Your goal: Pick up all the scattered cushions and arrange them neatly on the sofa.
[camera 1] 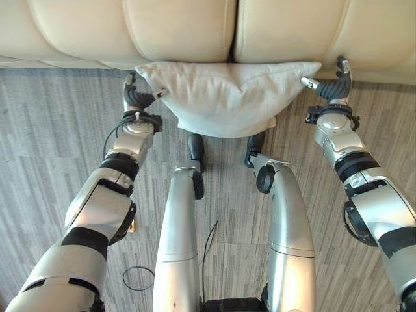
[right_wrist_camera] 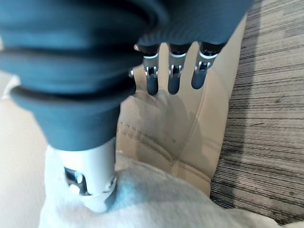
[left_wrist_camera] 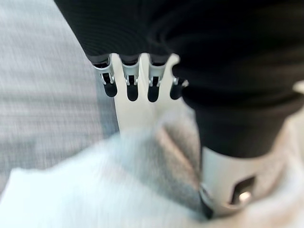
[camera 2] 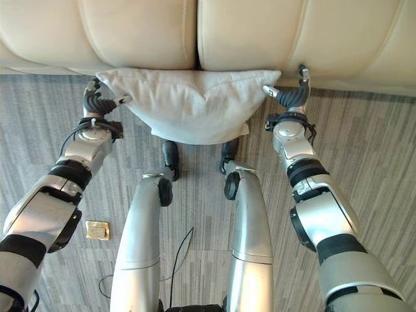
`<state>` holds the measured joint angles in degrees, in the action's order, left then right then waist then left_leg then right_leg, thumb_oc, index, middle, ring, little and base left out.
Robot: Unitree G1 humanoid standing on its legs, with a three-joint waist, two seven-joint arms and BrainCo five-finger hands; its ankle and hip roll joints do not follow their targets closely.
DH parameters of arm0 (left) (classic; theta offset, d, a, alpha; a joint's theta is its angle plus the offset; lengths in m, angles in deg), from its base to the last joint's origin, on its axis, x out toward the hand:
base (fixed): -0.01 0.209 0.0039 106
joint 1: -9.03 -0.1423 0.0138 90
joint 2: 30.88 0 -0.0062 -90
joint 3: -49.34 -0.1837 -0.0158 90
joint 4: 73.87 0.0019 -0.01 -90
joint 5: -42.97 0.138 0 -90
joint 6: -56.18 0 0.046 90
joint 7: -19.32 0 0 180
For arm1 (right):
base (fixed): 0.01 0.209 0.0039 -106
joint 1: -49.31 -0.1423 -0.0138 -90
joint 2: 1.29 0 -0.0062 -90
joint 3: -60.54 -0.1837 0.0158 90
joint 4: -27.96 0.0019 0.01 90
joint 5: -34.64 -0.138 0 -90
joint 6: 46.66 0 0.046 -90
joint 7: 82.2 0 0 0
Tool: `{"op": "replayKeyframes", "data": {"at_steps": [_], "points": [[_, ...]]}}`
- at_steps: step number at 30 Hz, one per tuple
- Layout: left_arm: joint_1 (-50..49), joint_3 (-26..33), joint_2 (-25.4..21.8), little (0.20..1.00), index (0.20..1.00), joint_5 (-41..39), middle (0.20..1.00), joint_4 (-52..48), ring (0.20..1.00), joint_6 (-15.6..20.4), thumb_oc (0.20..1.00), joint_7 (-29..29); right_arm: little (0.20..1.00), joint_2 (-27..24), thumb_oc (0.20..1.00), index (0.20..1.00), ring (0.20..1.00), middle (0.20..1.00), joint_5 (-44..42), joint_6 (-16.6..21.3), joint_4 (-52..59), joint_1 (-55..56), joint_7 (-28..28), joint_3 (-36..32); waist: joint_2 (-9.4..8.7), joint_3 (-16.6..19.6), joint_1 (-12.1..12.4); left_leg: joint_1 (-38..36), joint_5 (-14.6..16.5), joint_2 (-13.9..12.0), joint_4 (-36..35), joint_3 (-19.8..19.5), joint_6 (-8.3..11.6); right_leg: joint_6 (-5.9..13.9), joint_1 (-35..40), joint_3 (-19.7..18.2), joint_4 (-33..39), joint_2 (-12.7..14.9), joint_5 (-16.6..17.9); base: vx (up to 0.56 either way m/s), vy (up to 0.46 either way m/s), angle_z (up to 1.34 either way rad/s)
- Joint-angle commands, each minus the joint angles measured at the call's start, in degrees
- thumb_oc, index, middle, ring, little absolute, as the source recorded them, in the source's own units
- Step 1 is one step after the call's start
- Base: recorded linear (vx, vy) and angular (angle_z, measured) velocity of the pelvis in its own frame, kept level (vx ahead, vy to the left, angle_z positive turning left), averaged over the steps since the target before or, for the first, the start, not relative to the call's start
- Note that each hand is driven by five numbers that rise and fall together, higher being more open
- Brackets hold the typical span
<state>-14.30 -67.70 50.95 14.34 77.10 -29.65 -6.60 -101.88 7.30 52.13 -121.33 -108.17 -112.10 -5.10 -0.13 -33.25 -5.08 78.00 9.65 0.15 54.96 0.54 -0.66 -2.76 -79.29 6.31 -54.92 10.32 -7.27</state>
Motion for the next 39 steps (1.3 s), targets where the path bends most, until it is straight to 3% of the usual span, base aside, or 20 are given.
{"op": "replayKeyframes", "data": {"at_steps": [1,2,3,4,5,7,12,14,20,22,28,35,36,39], "points": [[-0.04,-1.53,8.70,1.000,1.000,-4.49,1.000,-2.58,1.000,2.27,1.000,2.12,1.000,7.42,1.000,1.000,1.000,1.000,-7.69,1.25,0.60,0.17,4.77,2.28,0.72,3.46,1.68,-2.99,4.23,3.00,-0.87,3.94,-1.20,2.60,2.02,-2.60,-1.77,-2.15,-8.76,0.01,-0.016,-0.03],[0.52,-1.49,10.43,1.000,1.000,-5.91,1.000,-3.31,1.000,2.70,1.000,2.29,1.000,8.49,1.000,1.000,1.000,1.000,-9.54,2.13,1.29,-0.22,5.24,1.95,0.72,3.46,1.70,-3.14,4.16,3.19,-1.19,3.85,-1.29,2.59,2.22,-2.66,-1.55,-2.24,-8.68,0.00,0.000,0.00],[0.69,-1.66,12.00,1.000,1.000,-7.63,1.000,-4.73,1.000,3.37,1.000,2.76,0.514,8.98,0.514,0.514,0.514,0.514,-10.42,2.75,2.06,-0.76,5.48,1.47,0.80,3.62,1.65,-3.11,3.99,3.44,-1.55,3.76,-1.33,2.61,2.14,-2.78,-1.38,-2.31,-8.59,0.01,-0.026,0.06],[0.72,-1.69,13.27,1.000,1.000,-8.60,1.000,-5.74,1.000,3.70,1.000,3.04,0.200,9.38,0.200,0.200,0.200,0.200,-10.33,3.36,2.63,-0.95,5.08,1.14,0.87,4.03,1.56,-2.92,3.70,3.57,-1.88,3.81,-1.36,2.63,1.86,-2.80,-1.11,-2.32,-8.41,0.01,-0.016,0.13],[0.42,-1.66,14.13,1.000,1.000,-9.16,1.000,-6.40,1.000,3.90,1.000,3.14,0.200,9.78,0.200,0.200,0.200,0.200,-10.41,3.92,3.22,-0.76,4.79,0.50,0.89,4.54,1.52,-3.11,3.43,3.71,-2.68,3.82,-1.39,2.73,1.96,-2.86,-0.47,-2.36,-8.19,0.00,-0.007,0.14],[0.67,-1.14,15.76,0.200,0.200,-10.39,0.200,-7.52,0.200,4.82,0.200,2.96,0.200,10.80,0.200,0.200,0.200,0.200,-11.78,5.70,4.55,-0.83,4.33,-1.02,0.88,5.15,1.46,-4.24,2.90,3.91,-4.40,3.65,-1.37,3.00,3.07,-2.80,1.28,-2.72,-7.51,-0.01,-0.007,0.16],[0.35,-0.96,18.01,0.200,0.200,-13.30,0.200,-9.20,0.200,5.79,0.200,3.90,0.200,12.12,0.200,0.200,0.200,0.200,-12.33,6.92,6.28,-0.45,4.62,-2.10,0.99,6.53,1.30,-8.29,0.85,4.07,-10.80,2.99,-1.11,3.72,7.04,-2.32,7.27,-3.38,-5.34,-0.04,-0.011,-0.01],[-2.07,0.42,20.93,0.200,0.200,-19.58,0.200,-11.81,0.200,7.06,0.200,5.47,0.200,13.38,0.200,0.200,0.200,0.200,-12.93,7.90,9.51,1.52,4.37,-3.64,1.05,7.09,1.09,-13.36,-1.12,3.67,-16.95,2.33,-0.40,4.54,12.13,-1.67,12.99,-3.65,-3.47,-0.09,-0.021,-0.04],[-10.73,1.53,21.92,0.200,0.200,-20.17,0.200,-19.57,0.200,8.52,0.200,5.69,0.200,15.66,0.200,0.200,0.200,0.200,-12.59,8.73,19.78,12.87,4.95,-6.58,0.75,7.38,1.13,-28.05,-6.05,3.53,-31.40,1.01,1.04,5.82,26.45,-0.32,26.74,-4.56,0.98,-0.04,-0.011,0.00],[-12.16,1.40,21.72,0.200,0.200,-19.24,0.200,-20.93,0.200,8.82,0.200,5.26,0.200,15.57,0.200,0.200,0.200,0.200,-12.30,8.50,20.59,14.66,5.21,-6.85,0.72,7.46,1.28,-30.59,-6.65,3.62,-33.31,0.72,1.07,5.91,29.04,-0.12,28.78,-4.76,1.56,0.00,0.000,0.00],[-28.41,1.23,13.95,0.200,0.200,-5.71,0.200,-36.75,0.200,5.90,0.200,4.09,0.200,14.26,0.200,0.200,0.200,0.200,-7.27,6.17,35.15,34.72,8.16,-7.21,-0.62,9.78,2.08,-49.79,-9.16,2.70,-46.06,0.70,1.15,7.08,48.12,1.08,41.30,-5.30,4.78,0.04,-0.002,-0.08],[-46.92,4.16,11.40,0.200,0.200,-3.52,0.200,-48.50,0.200,4.63,0.200,8.17,0.200,12.40,0.200,0.200,0.200,0.200,-1.12,3.27,45.20,50.62,13.41,-9.16,-0.82,14.59,2.58,-64.41,-11.09,1.94,-56.37,1.79,1.66,8.09,63.05,1.76,51.22,-6.17,6.86,0.09,0.018,-0.07],[-52.49,5.94,10.51,0.200,0.200,-3.44,0.200,-50.75,0.200,3.89,0.200,9.62,0.200,11.53,0.200,0.200,0.200,0.200,0.05,2.35,47.79,55.15,15.48,-10.45,-0.65,16.97,2.56,-67.92,-12.04,1.66,-59.77,2.28,2.10,8.55,66.47,2.30,54.46,-6.49,7.67,0.10,0.012,-0.13],[-58.46,7.66,9.36,0.200,0.200,-4.05,0.200,-53.25,0.200,2.93,0.200,11.58,0.200,10.96,0.200,0.200,0.200,0.200,1.03,1.47,50.74,60.14,17.39,-11.99,-0.82,18.90,2.50,-69.98,-11.71,1.38,-59.96,2.95,2.81,9.18,69.78,2.93,57.68,-6.70,8.81,0.05,0.002,0.00]]}}
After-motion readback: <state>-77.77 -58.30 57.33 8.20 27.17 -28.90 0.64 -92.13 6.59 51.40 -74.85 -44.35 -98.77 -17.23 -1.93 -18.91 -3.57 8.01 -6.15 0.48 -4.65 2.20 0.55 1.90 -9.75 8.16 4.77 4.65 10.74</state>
